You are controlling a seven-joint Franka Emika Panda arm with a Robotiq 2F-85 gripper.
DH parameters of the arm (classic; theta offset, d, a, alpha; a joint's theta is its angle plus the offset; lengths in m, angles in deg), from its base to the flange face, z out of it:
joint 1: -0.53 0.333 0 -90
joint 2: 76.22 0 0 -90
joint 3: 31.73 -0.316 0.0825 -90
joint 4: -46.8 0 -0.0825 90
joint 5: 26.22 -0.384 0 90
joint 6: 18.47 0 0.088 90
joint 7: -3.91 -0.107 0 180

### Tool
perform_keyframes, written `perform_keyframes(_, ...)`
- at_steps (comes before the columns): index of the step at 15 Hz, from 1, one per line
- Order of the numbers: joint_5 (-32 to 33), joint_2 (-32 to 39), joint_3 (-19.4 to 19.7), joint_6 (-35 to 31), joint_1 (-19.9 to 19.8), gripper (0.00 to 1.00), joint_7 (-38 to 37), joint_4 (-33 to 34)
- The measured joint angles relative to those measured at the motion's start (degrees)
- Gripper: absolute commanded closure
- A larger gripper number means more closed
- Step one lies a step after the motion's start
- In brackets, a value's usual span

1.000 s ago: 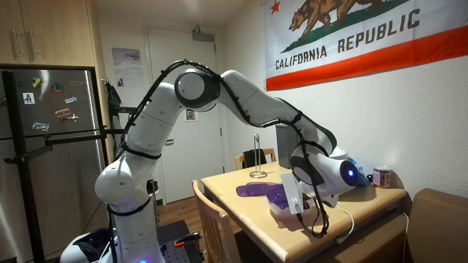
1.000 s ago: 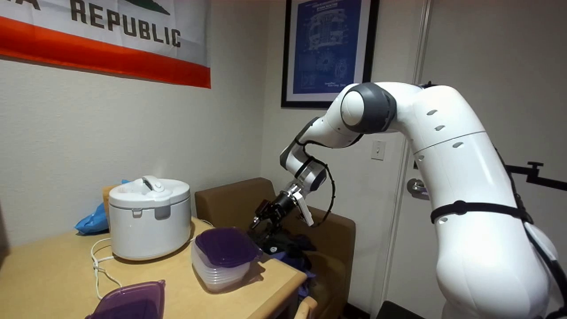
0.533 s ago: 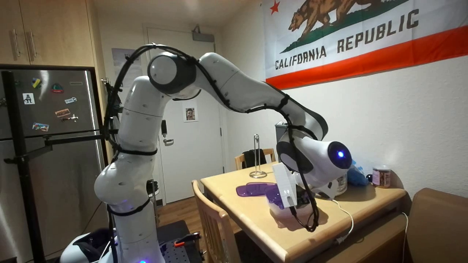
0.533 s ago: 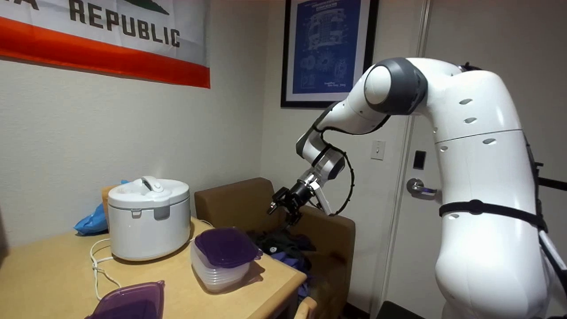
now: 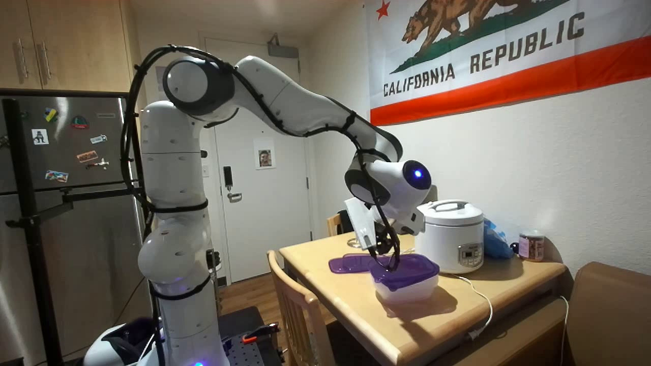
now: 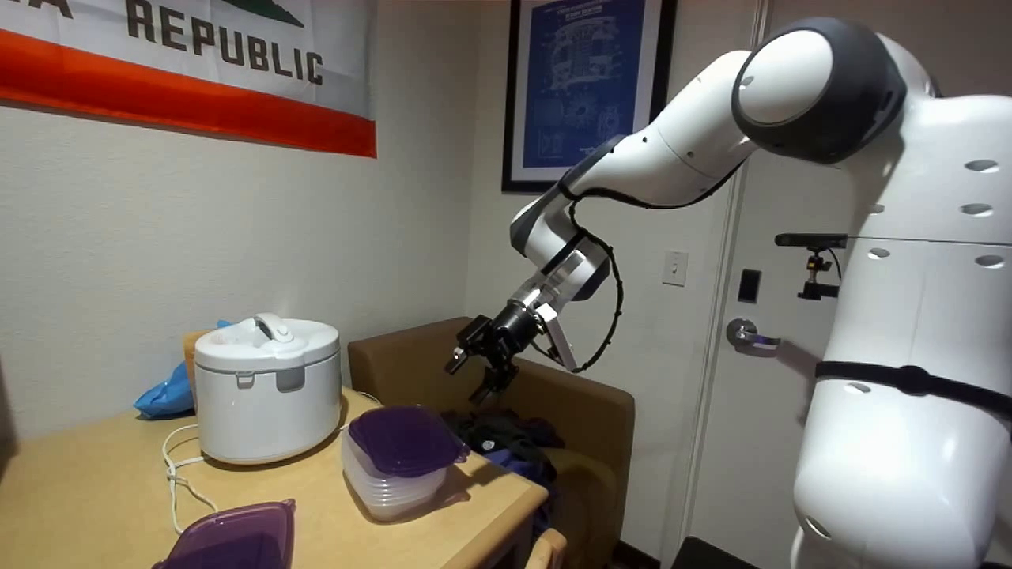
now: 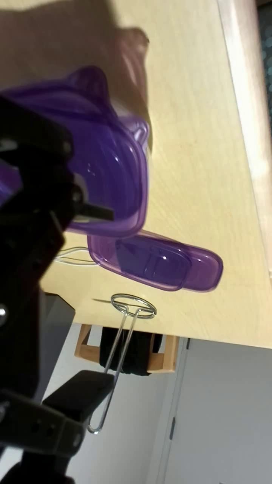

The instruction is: Pick up two purple lids from the table and put them on top of the lunch box

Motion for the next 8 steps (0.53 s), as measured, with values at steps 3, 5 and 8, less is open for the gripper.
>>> perform_keyframes(3,0.2,-2.1,-2.7,-1.3,2.7,0.00,-2.9,-1.0)
perform_keyframes(5,0.7,-2.2,-4.1,-1.6,4.2,0.00,-4.6,-1.0)
perform_keyframes(8,1.0,-1.5,-5.7,-1.9,5.9,0.00,-5.7,-0.8)
